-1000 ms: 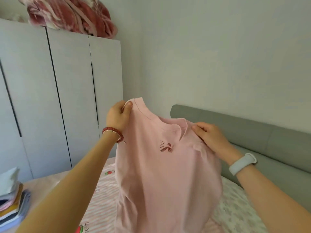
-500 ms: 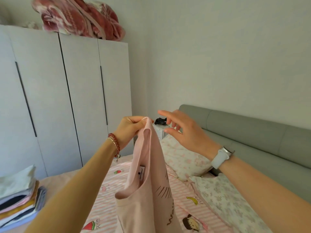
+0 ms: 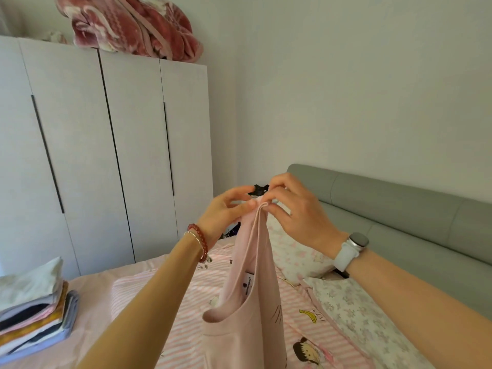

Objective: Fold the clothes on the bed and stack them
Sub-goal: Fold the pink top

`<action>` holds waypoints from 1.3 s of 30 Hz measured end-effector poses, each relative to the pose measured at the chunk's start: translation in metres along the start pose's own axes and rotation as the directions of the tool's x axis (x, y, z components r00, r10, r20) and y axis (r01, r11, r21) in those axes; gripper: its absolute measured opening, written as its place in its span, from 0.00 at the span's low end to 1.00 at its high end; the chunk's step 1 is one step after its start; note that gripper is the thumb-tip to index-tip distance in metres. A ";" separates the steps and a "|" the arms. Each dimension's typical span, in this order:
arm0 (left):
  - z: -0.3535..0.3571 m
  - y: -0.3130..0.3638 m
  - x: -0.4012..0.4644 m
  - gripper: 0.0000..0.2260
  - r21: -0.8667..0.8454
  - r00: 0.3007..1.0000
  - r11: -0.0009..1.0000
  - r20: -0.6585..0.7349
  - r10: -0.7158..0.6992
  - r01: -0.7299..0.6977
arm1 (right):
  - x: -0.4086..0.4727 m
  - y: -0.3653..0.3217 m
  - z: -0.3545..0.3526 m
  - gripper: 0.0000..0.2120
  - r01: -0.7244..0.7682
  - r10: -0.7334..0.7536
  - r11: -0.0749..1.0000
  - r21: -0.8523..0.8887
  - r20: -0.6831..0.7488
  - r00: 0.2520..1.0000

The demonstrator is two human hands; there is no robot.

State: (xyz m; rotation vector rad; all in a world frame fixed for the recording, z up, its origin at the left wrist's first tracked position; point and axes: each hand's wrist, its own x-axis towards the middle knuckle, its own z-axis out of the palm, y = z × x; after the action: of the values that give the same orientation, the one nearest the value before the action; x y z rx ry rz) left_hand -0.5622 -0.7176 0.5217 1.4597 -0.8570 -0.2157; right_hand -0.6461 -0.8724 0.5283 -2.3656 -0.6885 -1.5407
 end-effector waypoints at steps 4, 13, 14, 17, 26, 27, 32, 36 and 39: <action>0.007 -0.010 -0.025 0.10 0.034 0.993 0.996 -0.092 -0.079 0.082 | 0.007 0.005 -0.013 0.09 -0.222 0.222 0.975 -0.006 0.022 0.975; 0.041 0.000 -0.049 0.43 0.237 0.989 0.965 0.069 -0.130 0.110 | 0.063 -0.003 -0.041 0.07 -0.495 0.465 0.835 -0.243 -0.171 0.869; 0.047 0.000 -0.050 0.44 0.252 0.991 0.963 0.068 -0.117 0.097 | 0.070 -0.004 -0.043 0.08 -0.483 0.445 0.820 -0.308 -0.186 0.876; 0.059 0.006 -0.052 0.48 0.195 0.995 0.978 0.045 -0.086 0.076 | 0.086 -0.003 -0.051 0.10 -0.471 0.428 0.739 -0.482 -0.205 0.880; 0.076 -0.007 -0.047 0.15 0.395 0.998 0.917 -0.046 -0.030 0.046 | 0.089 -0.005 -0.076 0.08 -0.588 0.534 0.692 -0.419 -0.252 0.807; 0.073 -0.007 -0.044 0.12 0.327 0.994 0.942 -0.104 -0.044 0.076 | 0.088 -0.006 -0.080 0.07 -0.590 0.532 0.704 -0.397 -0.257 0.807; 0.023 0.021 -0.038 0.17 0.281 0.864 0.959 -0.479 0.157 -0.019 | 0.058 -0.001 -0.110 0.09 -0.654 0.502 0.690 -0.310 -0.447 0.741; 0.015 0.071 -0.046 0.10 0.431 0.694 0.872 -0.556 0.458 -0.231 | 0.029 -0.006 -0.114 0.09 -0.611 0.376 0.769 -0.188 -0.641 0.670; 0.009 0.098 -0.047 0.13 0.602 0.598 0.762 -0.527 0.604 -0.240 | 0.031 -0.011 -0.126 0.09 -0.523 0.250 0.832 -0.185 -0.717 0.651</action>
State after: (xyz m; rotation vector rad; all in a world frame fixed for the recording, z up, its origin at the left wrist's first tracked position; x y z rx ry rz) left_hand -0.6360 -0.6811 0.5929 1.5393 -0.6086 0.9682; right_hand -0.7417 -0.9098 0.6080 -1.7370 0.3155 -2.2304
